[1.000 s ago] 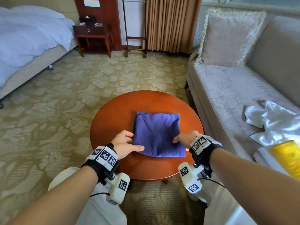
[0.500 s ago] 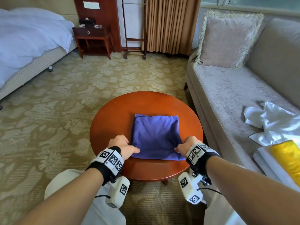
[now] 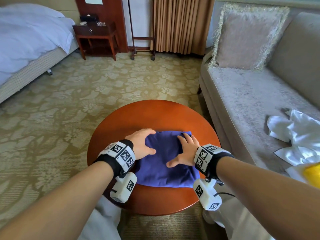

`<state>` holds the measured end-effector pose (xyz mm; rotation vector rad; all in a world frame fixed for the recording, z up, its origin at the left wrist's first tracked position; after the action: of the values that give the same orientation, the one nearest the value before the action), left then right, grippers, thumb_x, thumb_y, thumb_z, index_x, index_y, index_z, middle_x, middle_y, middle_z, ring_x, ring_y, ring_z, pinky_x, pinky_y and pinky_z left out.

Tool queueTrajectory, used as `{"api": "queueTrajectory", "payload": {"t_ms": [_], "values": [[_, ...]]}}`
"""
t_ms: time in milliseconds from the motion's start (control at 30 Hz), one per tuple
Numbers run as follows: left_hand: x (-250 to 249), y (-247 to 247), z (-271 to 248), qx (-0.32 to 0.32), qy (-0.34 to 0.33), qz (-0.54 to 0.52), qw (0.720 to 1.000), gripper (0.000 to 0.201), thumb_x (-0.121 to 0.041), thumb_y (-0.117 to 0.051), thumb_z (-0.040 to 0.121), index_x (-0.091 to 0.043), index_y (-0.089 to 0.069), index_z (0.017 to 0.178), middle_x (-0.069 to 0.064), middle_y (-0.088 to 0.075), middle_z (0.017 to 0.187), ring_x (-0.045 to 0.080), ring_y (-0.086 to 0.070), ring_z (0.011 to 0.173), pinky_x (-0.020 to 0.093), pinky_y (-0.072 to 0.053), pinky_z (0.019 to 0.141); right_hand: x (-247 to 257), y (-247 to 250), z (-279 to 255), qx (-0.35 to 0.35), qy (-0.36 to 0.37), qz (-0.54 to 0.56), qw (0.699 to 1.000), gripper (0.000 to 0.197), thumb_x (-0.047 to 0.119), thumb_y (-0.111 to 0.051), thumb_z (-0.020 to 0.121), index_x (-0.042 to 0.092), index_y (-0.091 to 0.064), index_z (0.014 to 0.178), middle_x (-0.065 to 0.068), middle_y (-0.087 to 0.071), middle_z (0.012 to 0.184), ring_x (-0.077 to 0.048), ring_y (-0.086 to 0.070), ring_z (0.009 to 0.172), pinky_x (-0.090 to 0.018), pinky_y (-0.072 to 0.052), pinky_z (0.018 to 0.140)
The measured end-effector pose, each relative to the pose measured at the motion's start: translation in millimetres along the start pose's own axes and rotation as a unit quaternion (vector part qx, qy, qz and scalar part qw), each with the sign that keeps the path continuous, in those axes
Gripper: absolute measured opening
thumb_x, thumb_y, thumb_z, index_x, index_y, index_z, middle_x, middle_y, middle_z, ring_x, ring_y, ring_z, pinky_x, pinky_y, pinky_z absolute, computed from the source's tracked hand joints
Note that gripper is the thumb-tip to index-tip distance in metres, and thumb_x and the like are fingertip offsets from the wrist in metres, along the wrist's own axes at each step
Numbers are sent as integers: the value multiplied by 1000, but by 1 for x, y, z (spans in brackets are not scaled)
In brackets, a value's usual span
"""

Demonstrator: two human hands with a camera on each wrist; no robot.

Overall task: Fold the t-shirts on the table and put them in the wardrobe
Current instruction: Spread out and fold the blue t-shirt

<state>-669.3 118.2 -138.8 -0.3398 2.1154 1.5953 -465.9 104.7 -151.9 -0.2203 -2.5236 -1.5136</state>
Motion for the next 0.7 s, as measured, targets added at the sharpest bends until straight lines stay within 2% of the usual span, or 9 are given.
{"api": "queueTrajectory", "payload": {"t_ms": [67,133,233,333,433,500,567,600,700], "values": [[2,-6,10,65,19,76,995,88,-44,-74,80,-34,-25,152,-12,-14,162,12,-16,149,37,-18,120,-3,-8,5,32,3,-14,999,132,70,-74,59,28,8,154,2,20,160,-28,20,147,-52,-5,120],[3,-10,16,114,40,138,983,92,-52,-67,83,-34,-14,155,-12,-1,163,10,-2,150,45,-8,121,-6,-14,8,41,7,-17,999,134,71,-73,59,31,14,153,4,28,157,-26,25,145,-53,-3,119],[4,-13,19,138,54,163,975,92,-56,-62,85,-36,-7,156,-13,8,163,8,7,150,53,2,119,-10,-19,12,39,11,-44,998,133,76,-69,60,35,18,151,5,34,155,-25,28,144,-55,0,118],[4,-13,14,122,56,111,985,95,-51,-66,84,-33,-7,156,-12,7,163,10,7,150,50,2,120,-8,-18,9,35,-3,-63,997,131,78,-66,61,36,19,151,1,35,154,-30,24,145,-57,0,117],[5,-12,-4,32,82,-56,995,98,-40,-78,78,-26,-19,155,-6,-7,164,14,-10,150,38,-13,121,-10,-8,2,8,-32,-1,999,125,66,-72,66,31,11,153,-5,24,159,-32,10,148,-52,-9,119],[6,-12,-22,-35,123,-120,984,95,-37,-83,73,-19,-31,150,2,-29,157,21,-32,142,31,-29,112,-17,4,-7,-36,-78,45,995,118,60,-74,69,22,-1,154,-9,2,160,-34,-13,145,-48,-22,116],[8,-15,-38,-57,172,-87,980,88,-44,-83,69,-16,-42,142,6,-44,143,26,-48,127,31,-40,97,-23,12,-20,-64,-132,73,987,106,54,-73,72,15,-15,152,-14,-21,151,-36,-31,136,-46,-32,107],[9,-17,-47,-54,195,-63,977,84,-47,-82,69,-16,-45,137,7,-48,137,27,-52,121,31,-42,90,-26,12,-27,-67,-156,82,982,102,53,-73,73,13,-19,150,-15,-27,147,-37,-35,134,-45,-35,104],[10,-27,-67,-44,236,-7,971,67,-51,-79,71,-14,-55,122,8,-55,126,28,-57,111,30,-46,83,-30,4,-47,-62,-195,110,973,91,49,-73,73,10,-33,145,-16,-42,140,-34,-49,123,-40,-44,98]]}}
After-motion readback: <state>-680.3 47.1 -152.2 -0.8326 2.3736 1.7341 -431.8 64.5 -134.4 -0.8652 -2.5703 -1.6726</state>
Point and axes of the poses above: each hand's wrist, its own z-axis towards the middle knuckle, its own y-axis out of the back of the hand, x = y × z, the point moved 2 cm from there along z, towards the middle knuckle
